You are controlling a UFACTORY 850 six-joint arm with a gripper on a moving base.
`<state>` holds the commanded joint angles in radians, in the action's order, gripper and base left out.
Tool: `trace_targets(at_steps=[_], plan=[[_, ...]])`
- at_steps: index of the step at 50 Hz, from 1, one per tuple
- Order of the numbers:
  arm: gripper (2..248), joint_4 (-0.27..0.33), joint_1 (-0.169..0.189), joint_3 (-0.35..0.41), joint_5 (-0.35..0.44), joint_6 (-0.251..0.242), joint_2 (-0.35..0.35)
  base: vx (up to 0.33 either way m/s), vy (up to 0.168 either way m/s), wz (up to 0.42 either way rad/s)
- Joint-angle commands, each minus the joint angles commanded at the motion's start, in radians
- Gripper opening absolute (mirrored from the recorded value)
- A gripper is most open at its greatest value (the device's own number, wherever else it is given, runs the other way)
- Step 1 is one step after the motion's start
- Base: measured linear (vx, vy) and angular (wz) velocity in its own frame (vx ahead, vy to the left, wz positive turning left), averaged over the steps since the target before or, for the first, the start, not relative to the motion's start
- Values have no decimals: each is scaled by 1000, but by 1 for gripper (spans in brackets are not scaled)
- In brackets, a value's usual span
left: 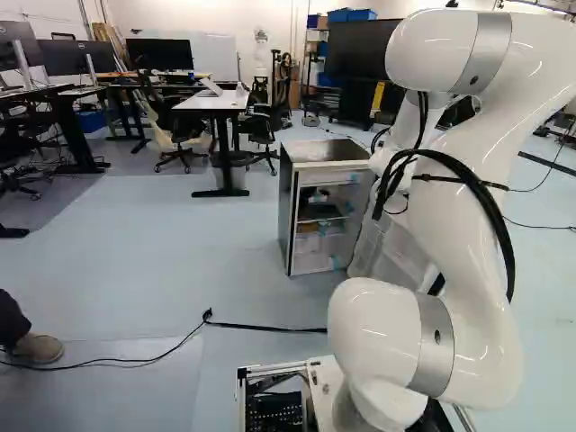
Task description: Open the fridge door
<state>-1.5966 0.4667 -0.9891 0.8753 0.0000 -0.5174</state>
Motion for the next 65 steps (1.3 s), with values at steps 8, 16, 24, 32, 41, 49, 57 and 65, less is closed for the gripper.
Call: trace_targets(at_steps=[8, 16, 24, 32, 41, 49, 57, 65], plan=[[247, 0, 5, -25, 0, 0, -16, 0, 0, 0], [247, 0, 4, -24, 0, 0, -16, 0, 0, 0], [247, 11, -5, 1, -3, 0, 1, 0, 0, 0], [247, 38, -22, 44, -21, 0, 30, 0, 0, 0], [247, 77, -43, 100, -48, 0, 68, 0, 0, 0], [247, 135, -63, 149, -73, 0, 102, 0, 0, 0], [247, 202, -84, 197, -99, 0, 137, 0, 0, 0], [247, 272, -105, 244, -124, 0, 172, 0, 0, 0]])
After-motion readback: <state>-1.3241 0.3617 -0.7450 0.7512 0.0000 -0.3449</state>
